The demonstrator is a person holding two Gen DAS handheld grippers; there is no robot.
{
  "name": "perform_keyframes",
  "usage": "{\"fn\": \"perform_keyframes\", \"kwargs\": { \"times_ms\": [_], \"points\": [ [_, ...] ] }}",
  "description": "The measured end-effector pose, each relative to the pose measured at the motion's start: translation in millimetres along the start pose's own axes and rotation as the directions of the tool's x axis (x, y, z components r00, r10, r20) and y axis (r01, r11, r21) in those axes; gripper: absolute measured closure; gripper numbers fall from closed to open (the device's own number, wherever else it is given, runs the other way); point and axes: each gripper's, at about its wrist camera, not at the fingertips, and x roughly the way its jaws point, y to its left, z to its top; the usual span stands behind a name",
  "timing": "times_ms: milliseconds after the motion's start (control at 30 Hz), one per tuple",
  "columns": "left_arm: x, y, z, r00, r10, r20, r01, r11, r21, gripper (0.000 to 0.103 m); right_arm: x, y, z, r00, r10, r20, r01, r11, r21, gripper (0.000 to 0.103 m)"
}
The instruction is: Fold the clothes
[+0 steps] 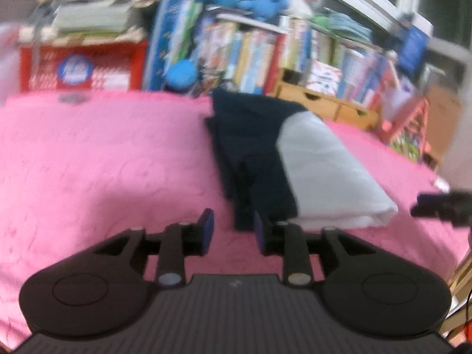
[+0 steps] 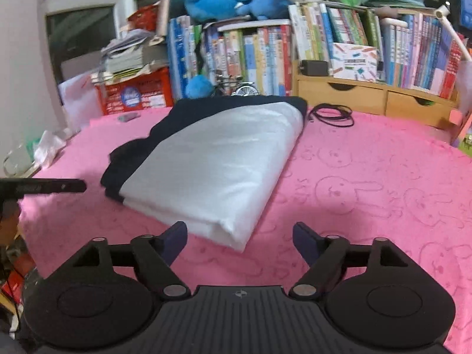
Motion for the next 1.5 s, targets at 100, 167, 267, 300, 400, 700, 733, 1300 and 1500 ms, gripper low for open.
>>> {"fn": "perform_keyframes", "kwargs": {
  "times_ms": [100,167,267,300,400,700,733,1300,1500],
  "points": [
    [5,-13,-1,1.0,-0.01,-0.008,0.01,0.999,0.031,0.059,4,1,6,0.999,-0.046,0.002,0.046,0.999,-0.007,0.016],
    [7,-18,-1,1.0,-0.021,-0.014,0.022,0.999,0.041,0.059,4,5,2,0.999,-0.042,0.006,0.042,0.999,-0.027,0.013],
    [5,-15,9,0.996,-0.084,-0.007,0.085,0.996,0.018,0.057,3,10,-1,0.998,-0.048,0.03,0.05,0.996,-0.069,0.011],
    [5,-12,18,0.993,-0.115,-0.004,0.115,0.993,-0.002,0.055,2,8,0,0.998,-0.05,0.042,0.053,0.996,-0.071,0.011],
    [16,-4,58,0.972,-0.235,0.006,0.235,0.971,-0.053,0.045,21,-16,26,0.998,-0.007,0.069,0.007,1.0,-0.006,0.01],
    [185,-26,189,0.863,-0.469,-0.187,0.427,0.876,-0.225,0.033,125,-110,126,0.98,0.173,0.098,-0.193,0.947,0.256,0.028],
    [204,-27,191,0.856,-0.468,-0.221,0.414,0.875,-0.249,0.033,141,-116,133,0.982,0.169,0.085,-0.186,0.945,0.27,0.028],
    [402,-58,229,0.773,-0.444,-0.453,0.337,0.893,-0.299,0.093,225,-109,130,0.965,0.261,-0.034,-0.258,0.963,0.082,0.021],
    [378,-38,245,0.923,-0.243,-0.298,0.158,0.947,-0.281,0.093,214,-108,120,0.96,0.274,-0.051,-0.267,0.958,0.107,0.02]
  ]
}}
